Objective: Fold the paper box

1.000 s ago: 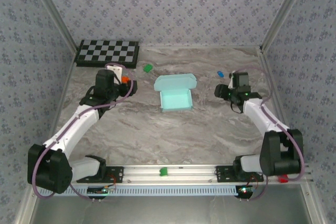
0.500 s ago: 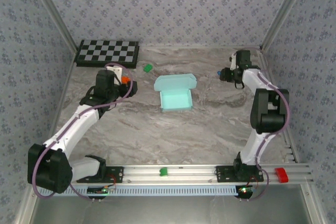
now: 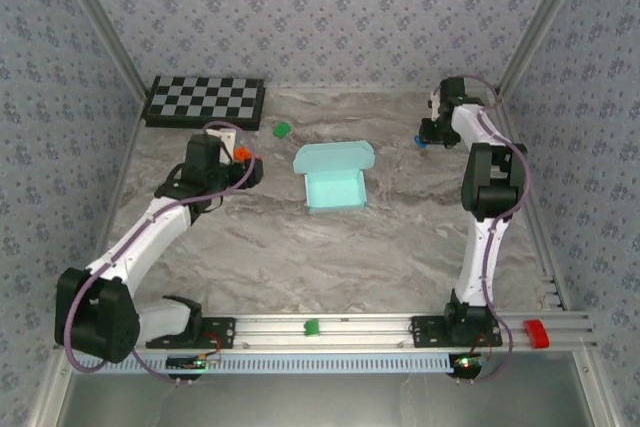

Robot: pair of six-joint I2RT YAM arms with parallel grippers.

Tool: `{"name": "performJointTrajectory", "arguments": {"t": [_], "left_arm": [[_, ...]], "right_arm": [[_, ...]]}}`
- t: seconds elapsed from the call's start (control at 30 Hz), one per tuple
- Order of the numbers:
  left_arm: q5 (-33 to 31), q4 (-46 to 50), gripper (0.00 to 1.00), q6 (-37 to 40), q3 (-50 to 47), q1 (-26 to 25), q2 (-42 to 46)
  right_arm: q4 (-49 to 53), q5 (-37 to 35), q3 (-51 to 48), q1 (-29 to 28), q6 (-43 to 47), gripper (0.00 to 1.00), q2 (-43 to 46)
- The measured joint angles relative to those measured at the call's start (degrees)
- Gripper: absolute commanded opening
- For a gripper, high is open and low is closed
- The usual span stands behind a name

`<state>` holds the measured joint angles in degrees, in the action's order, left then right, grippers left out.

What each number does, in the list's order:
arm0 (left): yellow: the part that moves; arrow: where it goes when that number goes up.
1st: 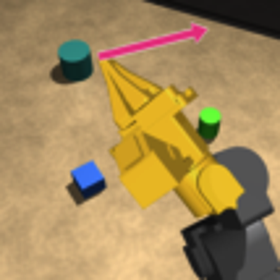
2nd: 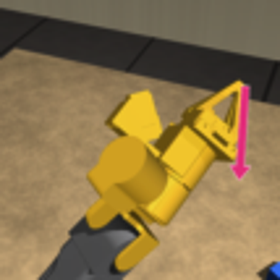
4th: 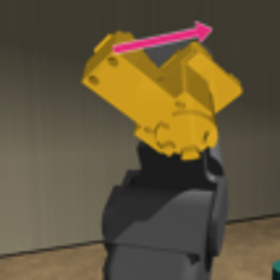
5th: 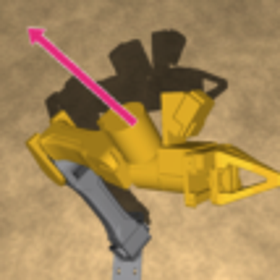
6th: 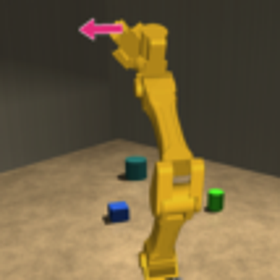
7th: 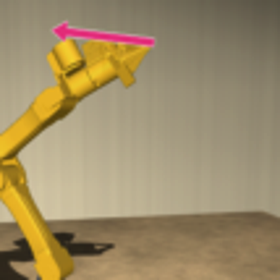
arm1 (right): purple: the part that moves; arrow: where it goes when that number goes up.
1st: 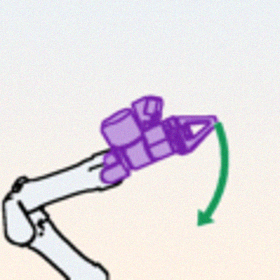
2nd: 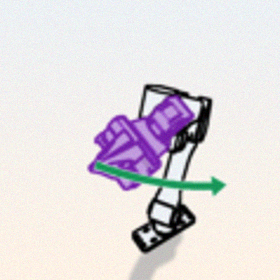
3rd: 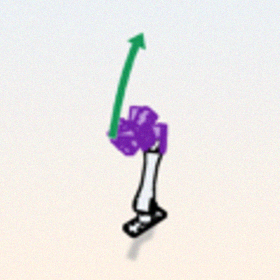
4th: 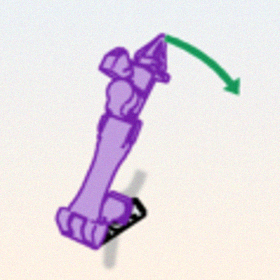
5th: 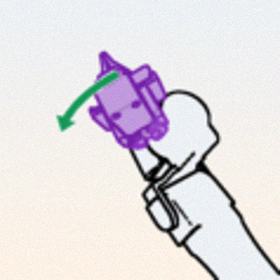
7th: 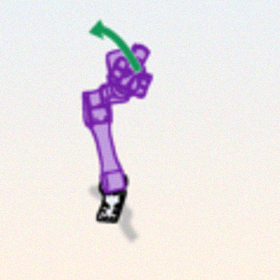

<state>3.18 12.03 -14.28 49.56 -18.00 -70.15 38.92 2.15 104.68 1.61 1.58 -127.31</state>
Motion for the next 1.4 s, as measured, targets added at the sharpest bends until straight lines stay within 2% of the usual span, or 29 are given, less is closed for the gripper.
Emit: {"name": "performJointTrajectory", "arguments": {"t": [0.43,1.0,1.4], "left_arm": [[0.2,0.0,0.77,0.0,0.0,0.0,-0.6],[0.2,0.0,0.77,0.0,0.0,0.0,-0.9],[0.5,0.1,0.77,0.0,0.0,0.0,-1.4]], "right_arm": [[5.9,-4.3,7.1,-3.2,1.9,0.37,-5.2],[8.6,-8.9,11.1,-4.7,1.9,0.3,-9.6],[9.4,-10.4,11.5,-4.7,1.3,0.21,-9.6]]}}
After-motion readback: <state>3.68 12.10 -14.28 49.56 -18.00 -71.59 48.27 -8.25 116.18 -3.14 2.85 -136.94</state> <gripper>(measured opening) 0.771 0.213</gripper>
